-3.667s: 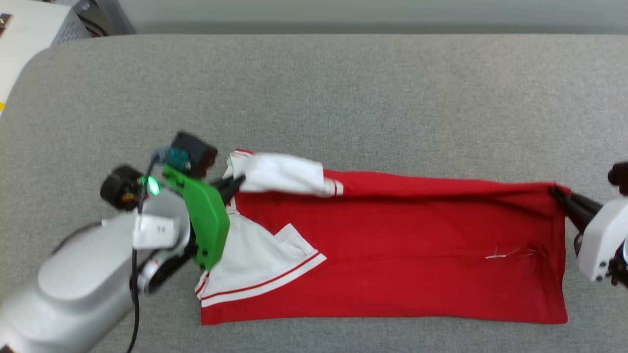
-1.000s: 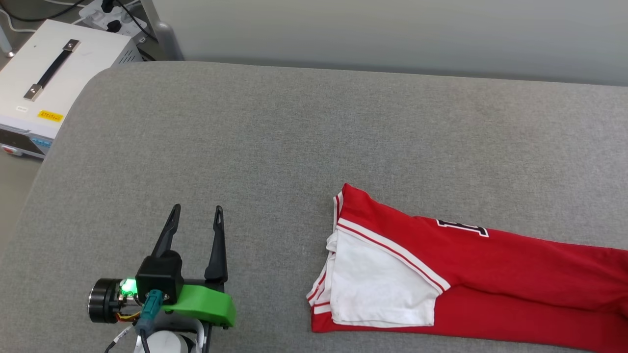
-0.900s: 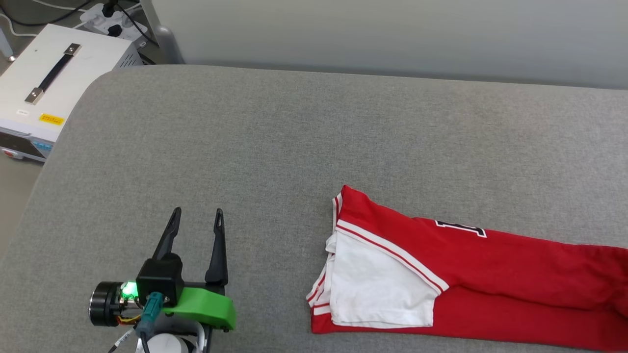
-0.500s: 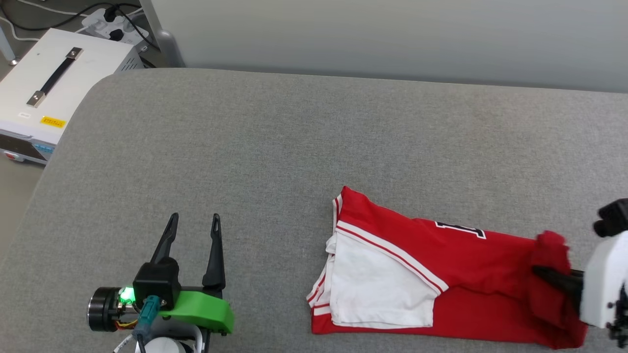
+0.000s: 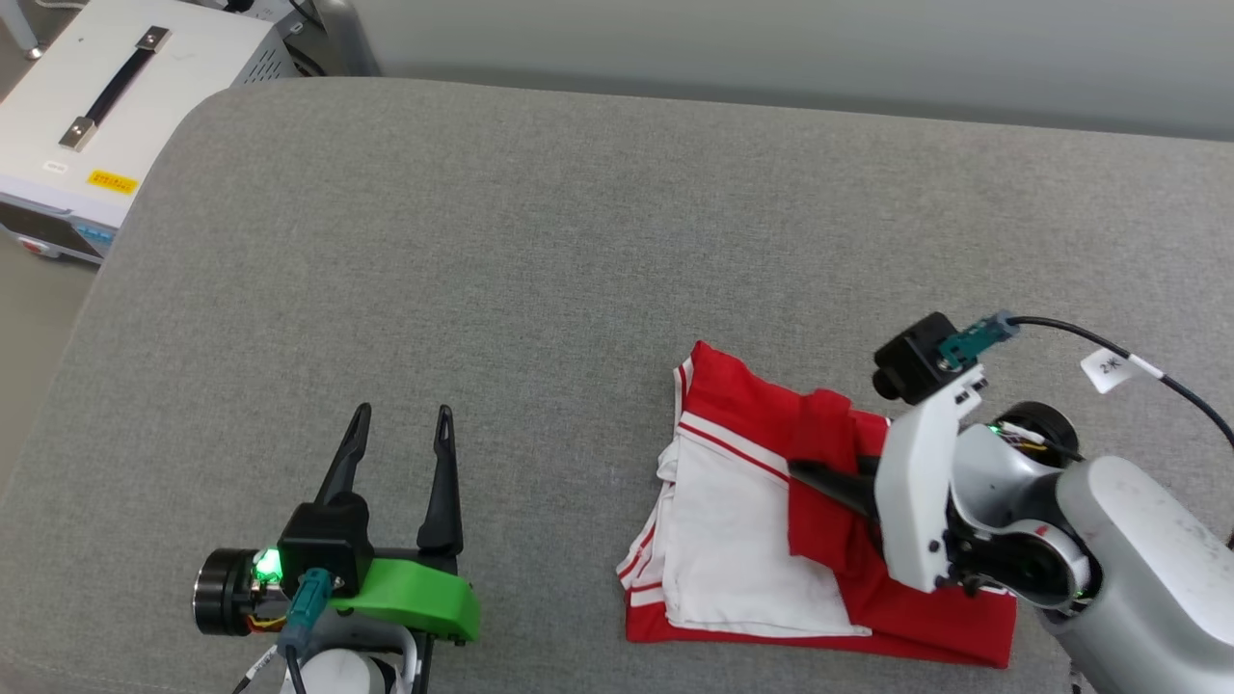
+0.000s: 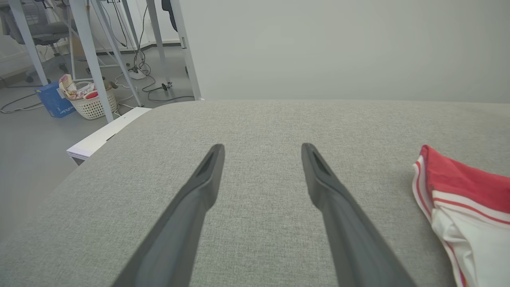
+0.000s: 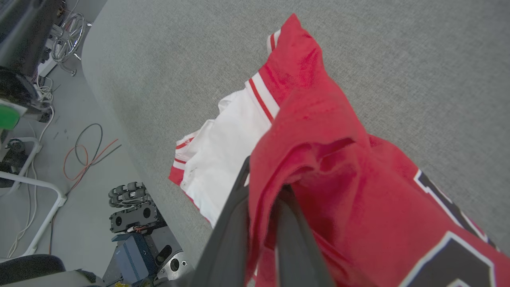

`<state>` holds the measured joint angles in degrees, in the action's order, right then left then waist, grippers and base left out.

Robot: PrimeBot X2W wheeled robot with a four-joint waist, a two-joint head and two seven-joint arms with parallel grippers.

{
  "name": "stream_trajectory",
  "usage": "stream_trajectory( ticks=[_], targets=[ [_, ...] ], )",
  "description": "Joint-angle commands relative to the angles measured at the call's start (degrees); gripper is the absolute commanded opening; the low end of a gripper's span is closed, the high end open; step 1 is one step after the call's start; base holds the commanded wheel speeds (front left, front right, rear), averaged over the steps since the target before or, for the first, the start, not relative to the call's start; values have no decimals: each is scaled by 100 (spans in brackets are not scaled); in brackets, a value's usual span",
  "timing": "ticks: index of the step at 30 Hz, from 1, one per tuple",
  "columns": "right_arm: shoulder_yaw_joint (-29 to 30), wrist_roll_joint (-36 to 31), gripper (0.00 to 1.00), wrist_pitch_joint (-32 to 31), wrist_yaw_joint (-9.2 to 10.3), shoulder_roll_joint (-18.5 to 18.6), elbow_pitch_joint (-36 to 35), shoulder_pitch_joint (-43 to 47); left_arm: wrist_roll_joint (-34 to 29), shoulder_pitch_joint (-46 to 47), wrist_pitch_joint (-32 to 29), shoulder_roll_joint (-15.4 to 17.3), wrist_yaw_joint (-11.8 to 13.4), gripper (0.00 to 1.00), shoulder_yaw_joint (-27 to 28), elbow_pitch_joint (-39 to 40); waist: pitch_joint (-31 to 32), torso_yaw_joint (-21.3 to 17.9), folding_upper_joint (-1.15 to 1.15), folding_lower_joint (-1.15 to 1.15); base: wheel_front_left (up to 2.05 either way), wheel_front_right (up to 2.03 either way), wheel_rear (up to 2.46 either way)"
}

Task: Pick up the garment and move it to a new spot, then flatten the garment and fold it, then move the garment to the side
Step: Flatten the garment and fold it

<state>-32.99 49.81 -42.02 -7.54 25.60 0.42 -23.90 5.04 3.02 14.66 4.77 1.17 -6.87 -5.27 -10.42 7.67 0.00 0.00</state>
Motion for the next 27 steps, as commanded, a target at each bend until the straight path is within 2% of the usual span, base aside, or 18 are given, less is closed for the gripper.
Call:
stream_trajectory(
  ticks=[1, 7, 12, 15, 16, 17, 18, 23, 27],
  targets=[
    [-93, -107, 0, 142, 5, -118, 121, -215, -63, 142, 34, -45, -46, 100, 25, 11, -101, 45, 0, 0, 0, 0, 0],
    [-479, -419, 0, 664, 5, -574, 991, -621, -97, 274, 34, -93, -80, 100, 24, -5, -243, 124, 0, 0, 0, 0, 0],
    [-852, -637, 0, 935, 5, -662, 1774, -622, -109, 308, 34, -122, -93, 100, 33, -35, -296, 138, 0, 0, 0, 0, 0],
    [-981, -658, 0, 1221, 5, -693, 1947, -611, -119, 290, 34, -131, -98, 100, 59, -61, -259, 107, 0, 0, 0, 0, 0],
    [-989, -684, 34, 1376, 5, -678, 1943, -625, -122, 270, 34, -133, -98, 100, 77, -76, -220, 87, 0, 0, 0, 0, 0],
    [-996, -691, 49, 1488, 5, -658, 1917, -629, -125, 252, 34, -134, -99, 100, 93, -90, -183, 69, 0, 0, 0, 0, 0],
    [-993, -673, 100, 1612, 5, -627, 1853, -624, -128, 231, 34, -135, -100, 100, 115, -107, -131, 42, 0, 0, 0, 0, 0],
    [-821, -797, 100, 2259, 5, -299, 1267, -559, -154, 110, 34, -126, -115, 100, 208, -110, 119, -110, 0, 0, 0, 0, 0],
    [-230, -1317, 100, 3038, 5, -71, 863, -420, -174, 6, 34, -121, -133, 100, 260, -89, 299, -270, 0, 0, 0, 0, 0]
  ],
)
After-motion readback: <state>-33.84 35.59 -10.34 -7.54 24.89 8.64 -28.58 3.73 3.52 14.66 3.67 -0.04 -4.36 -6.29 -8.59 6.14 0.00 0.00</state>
